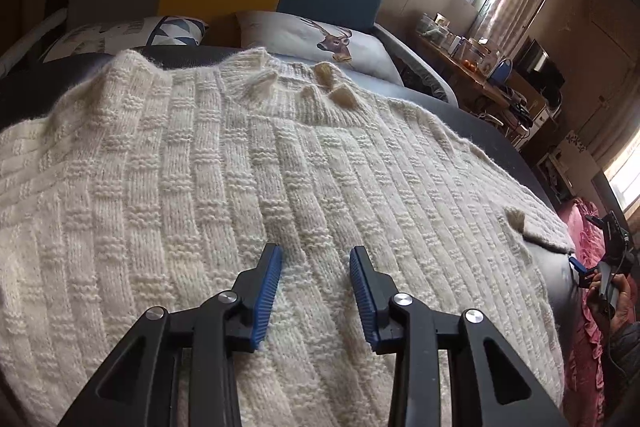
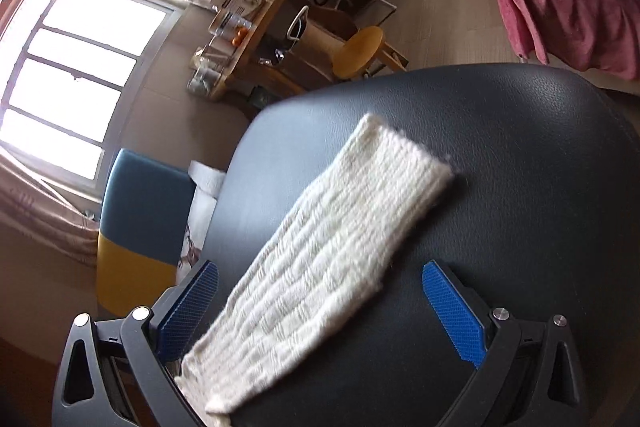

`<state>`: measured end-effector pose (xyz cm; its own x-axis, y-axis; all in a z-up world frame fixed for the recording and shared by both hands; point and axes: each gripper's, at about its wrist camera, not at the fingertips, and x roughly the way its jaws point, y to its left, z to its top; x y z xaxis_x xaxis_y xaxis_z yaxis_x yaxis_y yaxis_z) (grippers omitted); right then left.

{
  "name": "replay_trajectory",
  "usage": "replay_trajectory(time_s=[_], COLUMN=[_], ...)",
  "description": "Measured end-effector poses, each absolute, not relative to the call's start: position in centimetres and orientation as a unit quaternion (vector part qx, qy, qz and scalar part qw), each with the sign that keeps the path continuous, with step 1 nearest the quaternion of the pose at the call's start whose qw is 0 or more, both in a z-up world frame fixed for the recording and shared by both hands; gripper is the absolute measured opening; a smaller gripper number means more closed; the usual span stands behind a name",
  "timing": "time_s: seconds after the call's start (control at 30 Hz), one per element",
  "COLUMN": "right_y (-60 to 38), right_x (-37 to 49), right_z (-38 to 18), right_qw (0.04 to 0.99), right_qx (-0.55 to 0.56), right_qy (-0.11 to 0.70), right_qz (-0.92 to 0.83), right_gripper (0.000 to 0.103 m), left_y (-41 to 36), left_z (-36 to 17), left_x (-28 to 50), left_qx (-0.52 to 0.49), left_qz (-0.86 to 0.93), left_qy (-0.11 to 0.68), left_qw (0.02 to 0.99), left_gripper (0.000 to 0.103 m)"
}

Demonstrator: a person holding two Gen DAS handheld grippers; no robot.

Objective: Fold clothes
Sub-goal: 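Grasp the unfolded sweater sleeve with the right gripper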

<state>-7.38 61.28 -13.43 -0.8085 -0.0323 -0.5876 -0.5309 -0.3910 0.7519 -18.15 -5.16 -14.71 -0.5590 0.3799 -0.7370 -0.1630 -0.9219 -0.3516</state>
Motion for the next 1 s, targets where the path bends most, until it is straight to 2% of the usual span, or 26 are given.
replay_trajectory(time_s=[0.33,0.4,0.43,0.5,0.7,0.73,0.8,0.83,0.87,1.0], right_y=[60.9,60.7,60.7,60.6,60.8,60.6,60.4,60.4,60.5,61.1], right_x=[-7.9,-8.4,-8.6,-8.8,-9.3,-9.5,-9.9,-10.0,-10.1,-10.0], right_z=[-13.4,-13.6,-13.8,-14.4,-14.5,-14.3,-14.1,-14.2,-14.3,-14.6], right_qw=[0.161,0.151,0.150,0.149,0.149,0.154,0.172,0.179,0.180,0.164], right_qx=[-0.243,-0.247,-0.248,-0.250,-0.265,-0.276,-0.300,-0.311,-0.314,-0.308], right_qy=[0.517,0.513,0.512,0.511,0.503,0.490,0.464,0.453,0.452,0.465], right_qz=[0.805,0.808,0.809,0.809,0.809,0.812,0.816,0.816,0.815,0.813], right_gripper=[0.101,0.080,0.066,0.060,0.059,0.054,0.037,0.020,0.015,0.015], left_y=[-5.9,-5.9,-5.9,-5.9,-5.4,-4.8,-3.6,-3.0,-2.6,-1.8], left_z=[-15.0,-15.0,-15.0,-15.0,-14.8,-14.6,-14.3,-14.1,-14.1,-14.2], left_x=[-18.0,-18.0,-18.0,-18.0,-17.9,-17.9,-18.2,-18.3,-18.4,-18.3], left_qx=[-0.440,-0.440,-0.440,-0.440,-0.441,-0.447,-0.461,-0.466,-0.470,-0.472], left_qz=[0.869,0.868,0.868,0.869,0.872,0.873,0.873,0.873,0.873,0.874], left_qy=[-0.158,-0.160,-0.160,-0.159,-0.147,-0.129,-0.090,-0.070,-0.058,-0.029], left_qw=[0.164,0.164,0.164,0.164,0.154,0.146,0.129,0.122,0.117,0.109], left_gripper=[0.036,0.036,0.036,0.036,0.036,0.036,0.036,0.036,0.036,0.036])
